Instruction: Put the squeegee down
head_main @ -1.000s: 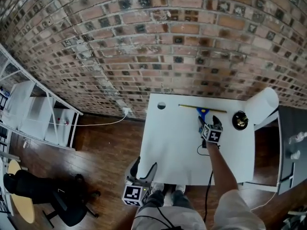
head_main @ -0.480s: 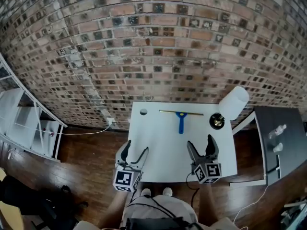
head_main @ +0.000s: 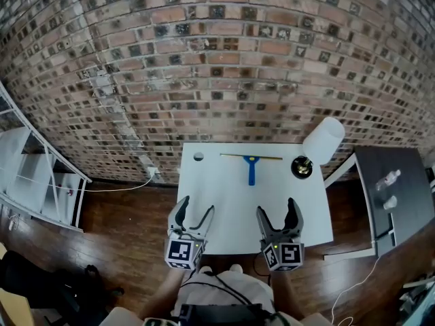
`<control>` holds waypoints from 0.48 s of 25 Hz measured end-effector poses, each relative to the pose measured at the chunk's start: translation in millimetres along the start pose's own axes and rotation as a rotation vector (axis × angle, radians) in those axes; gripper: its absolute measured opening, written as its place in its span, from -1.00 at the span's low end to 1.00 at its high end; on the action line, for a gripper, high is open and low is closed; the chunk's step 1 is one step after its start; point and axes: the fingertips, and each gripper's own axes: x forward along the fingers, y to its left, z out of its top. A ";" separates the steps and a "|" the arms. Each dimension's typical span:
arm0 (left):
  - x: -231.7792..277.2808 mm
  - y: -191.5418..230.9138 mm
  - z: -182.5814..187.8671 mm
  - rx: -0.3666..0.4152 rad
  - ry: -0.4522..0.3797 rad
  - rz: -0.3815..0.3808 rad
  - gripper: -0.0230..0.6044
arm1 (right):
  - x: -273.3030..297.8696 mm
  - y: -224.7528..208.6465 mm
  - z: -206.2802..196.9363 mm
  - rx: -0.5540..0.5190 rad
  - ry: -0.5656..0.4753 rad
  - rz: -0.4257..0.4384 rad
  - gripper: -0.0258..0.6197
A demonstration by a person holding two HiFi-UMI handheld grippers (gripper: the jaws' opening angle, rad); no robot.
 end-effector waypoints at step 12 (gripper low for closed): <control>-3.4 -8.2 -14.8 0.038 0.010 -0.025 0.06 | -2.3 6.9 -12.8 0.007 0.063 0.027 0.43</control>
